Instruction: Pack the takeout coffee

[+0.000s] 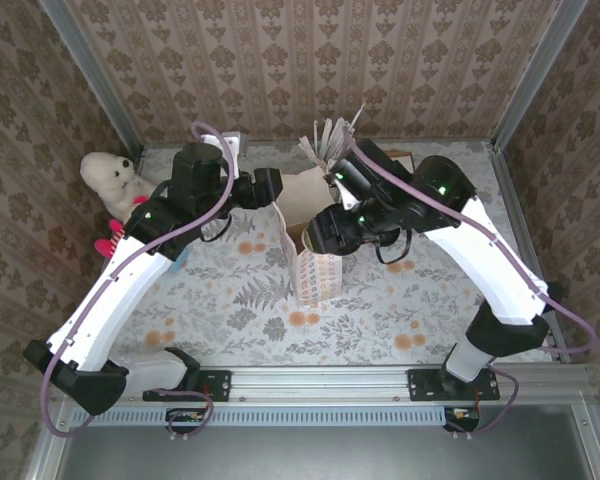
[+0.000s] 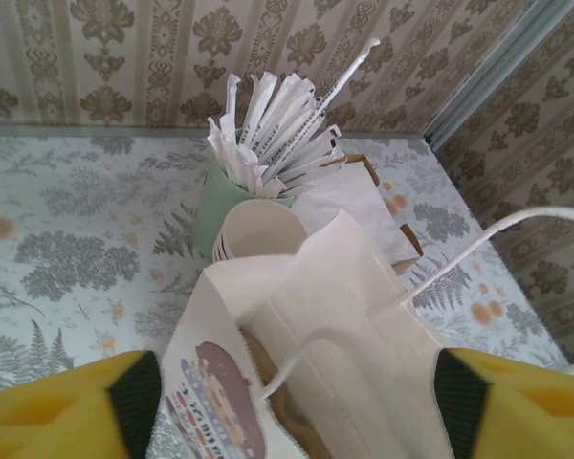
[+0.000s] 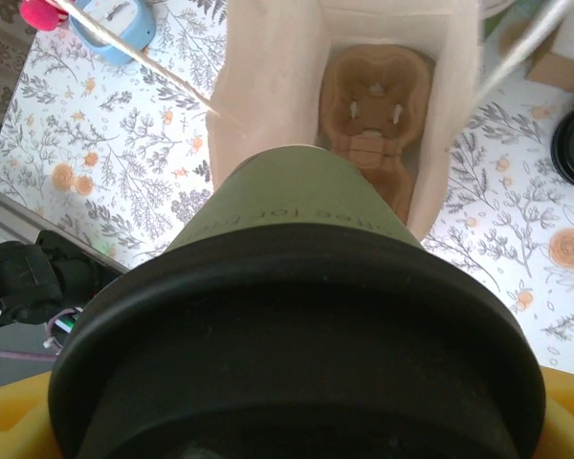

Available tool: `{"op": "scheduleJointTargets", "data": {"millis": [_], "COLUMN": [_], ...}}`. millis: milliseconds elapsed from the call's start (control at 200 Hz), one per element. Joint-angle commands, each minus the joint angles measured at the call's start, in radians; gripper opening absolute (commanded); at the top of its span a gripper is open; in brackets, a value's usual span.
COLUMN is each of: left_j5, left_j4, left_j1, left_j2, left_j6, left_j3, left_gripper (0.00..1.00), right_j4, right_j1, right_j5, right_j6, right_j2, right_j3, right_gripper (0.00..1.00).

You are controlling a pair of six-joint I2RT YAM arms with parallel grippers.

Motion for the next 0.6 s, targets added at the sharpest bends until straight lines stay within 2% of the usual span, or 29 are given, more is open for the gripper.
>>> {"op": "scheduleJointTargets", "data": {"millis": [0, 195, 390, 595], "left_j5": [0.018, 0.031, 0.046, 0.060], "left_j4": [-0.023, -0.027, -0.028, -0.047], "left_j1": [-0.004, -0.004, -0.003, -0.005], "left_j2": [-0.027, -0.028, -0.019, -0.034], "left_j6": [0.017, 0.033, 0.035, -0.014], "left_j3": [0.008, -0.001, 0.001, -0.002], "left_gripper": [0.67, 0.53, 0.40, 0.11], "right_j4": [0.001, -0.037, -0.018, -0.004], "right_j1": [0.017, 0.017, 0.018, 0.039], "right_j5": [0.031, 0.042, 0.057, 0.170], "right_j6": [-0.013, -0.016, -0.001, 0.060], "right_j2": [0.031, 0.054, 0.072, 0.164], "right_j3": [0.082, 0.206, 0.195, 0.227], "right_gripper": [0.55, 0.55, 0.55, 0.55]}}
